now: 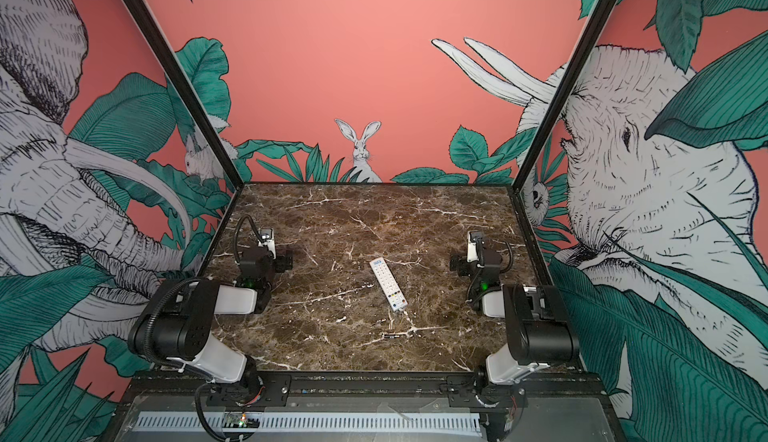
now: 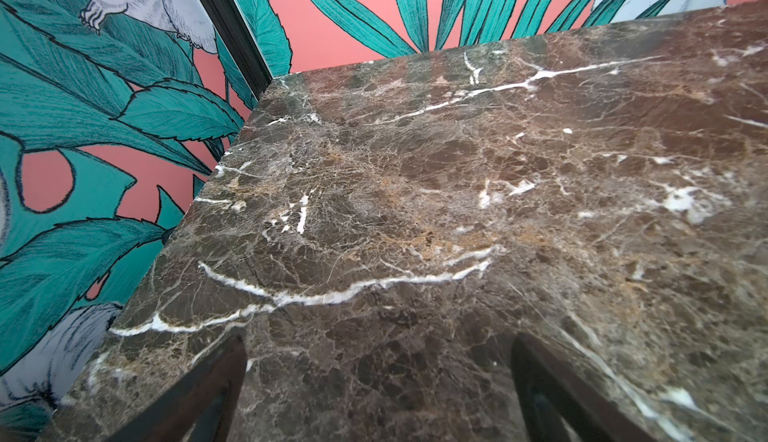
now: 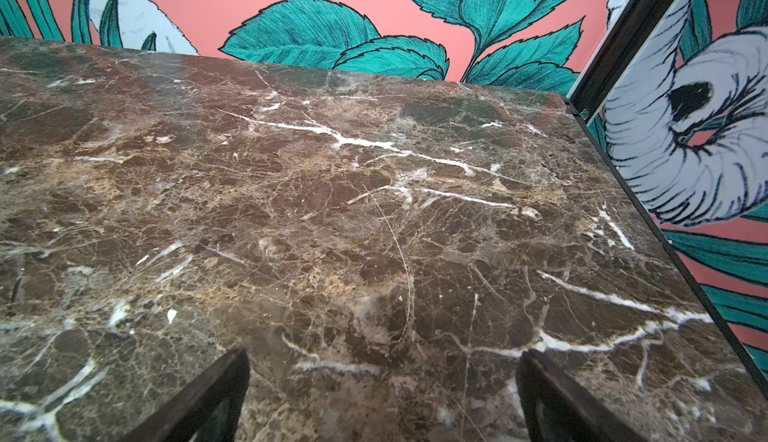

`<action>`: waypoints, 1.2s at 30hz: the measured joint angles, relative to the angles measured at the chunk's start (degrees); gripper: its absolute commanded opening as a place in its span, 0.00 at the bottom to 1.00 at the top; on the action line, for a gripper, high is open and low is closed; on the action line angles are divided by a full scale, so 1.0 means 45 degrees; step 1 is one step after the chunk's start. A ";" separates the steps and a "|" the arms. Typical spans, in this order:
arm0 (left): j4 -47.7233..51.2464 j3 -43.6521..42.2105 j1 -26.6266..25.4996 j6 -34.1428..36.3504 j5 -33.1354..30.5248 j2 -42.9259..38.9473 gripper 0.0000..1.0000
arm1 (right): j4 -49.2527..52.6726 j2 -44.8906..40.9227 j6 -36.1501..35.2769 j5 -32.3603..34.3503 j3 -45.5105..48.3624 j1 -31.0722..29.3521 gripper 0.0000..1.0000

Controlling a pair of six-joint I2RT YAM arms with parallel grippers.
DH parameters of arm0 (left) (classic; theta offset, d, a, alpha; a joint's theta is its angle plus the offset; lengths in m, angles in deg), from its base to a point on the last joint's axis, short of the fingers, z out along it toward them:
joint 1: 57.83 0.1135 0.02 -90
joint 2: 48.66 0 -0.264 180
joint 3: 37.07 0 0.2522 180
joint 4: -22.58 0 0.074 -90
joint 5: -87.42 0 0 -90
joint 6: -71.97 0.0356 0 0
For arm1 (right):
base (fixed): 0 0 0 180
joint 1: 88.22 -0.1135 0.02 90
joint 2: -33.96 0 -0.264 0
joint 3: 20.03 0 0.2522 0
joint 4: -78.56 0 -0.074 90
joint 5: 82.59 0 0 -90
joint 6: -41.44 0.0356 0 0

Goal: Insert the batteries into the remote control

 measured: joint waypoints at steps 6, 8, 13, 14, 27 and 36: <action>0.0000 0.0000 0.0000 0.0000 0.0000 0.0000 1.00 | 0.0000 0.0000 0.0000 0.0000 0.0000 0.0000 0.99; 0.0000 0.0000 0.0000 0.0000 0.0005 0.0000 1.00 | 0.0005 0.0000 0.0000 0.0000 0.0000 0.0000 0.99; 0.0005 0.0000 0.0000 0.0019 0.0102 -0.0005 0.99 | 0.0005 0.0000 0.0000 0.0000 0.0000 0.0000 0.99; 0.0053 0.0010 0.0000 0.0058 0.0257 -0.0005 1.00 | 0.0000 0.0000 0.0000 0.0000 0.0000 0.0000 0.99; 0.3172 0.1540 -0.0160 0.0092 0.0185 -0.1375 1.00 | 0.0005 0.0000 0.0000 0.0000 0.0000 0.0000 0.99; 0.7193 0.4099 -0.1855 -0.0486 -0.3434 -0.1535 1.00 | 0.0005 0.0000 0.0000 0.0000 0.0000 0.0000 0.99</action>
